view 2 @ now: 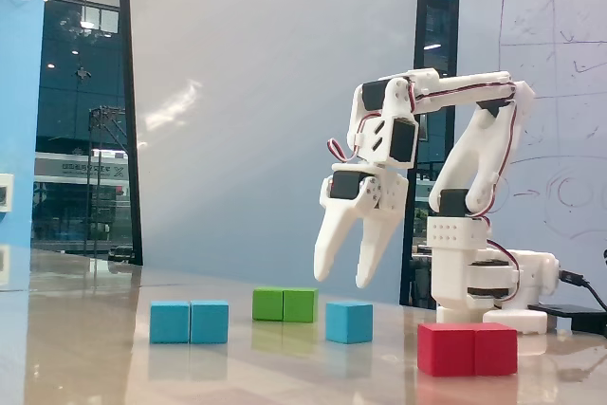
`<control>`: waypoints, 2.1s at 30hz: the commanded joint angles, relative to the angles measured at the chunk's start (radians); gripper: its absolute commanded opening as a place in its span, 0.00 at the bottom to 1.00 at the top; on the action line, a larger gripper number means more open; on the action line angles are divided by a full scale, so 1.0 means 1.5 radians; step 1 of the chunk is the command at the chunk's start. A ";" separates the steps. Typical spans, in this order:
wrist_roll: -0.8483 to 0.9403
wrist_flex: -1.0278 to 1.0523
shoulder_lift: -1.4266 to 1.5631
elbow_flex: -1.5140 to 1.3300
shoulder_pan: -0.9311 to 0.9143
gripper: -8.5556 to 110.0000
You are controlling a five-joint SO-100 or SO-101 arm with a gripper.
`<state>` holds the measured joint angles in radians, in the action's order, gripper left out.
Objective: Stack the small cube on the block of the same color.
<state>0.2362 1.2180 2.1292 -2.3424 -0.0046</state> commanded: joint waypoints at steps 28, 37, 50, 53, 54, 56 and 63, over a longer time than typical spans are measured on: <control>-0.008 -0.015 -0.045 -0.011 -0.009 0.32; -0.102 -0.080 -0.110 -0.010 -0.009 0.32; -0.121 -0.094 -0.129 -0.013 -0.009 0.32; -0.122 -0.112 -0.159 -0.013 -0.008 0.32; -0.123 -0.119 -0.166 -0.013 -0.008 0.32; -0.123 -0.127 -0.172 -0.013 -0.008 0.32; -0.123 -0.140 -0.185 -0.013 -0.008 0.32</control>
<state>0.0598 1.0247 1.8423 -2.3669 -0.0107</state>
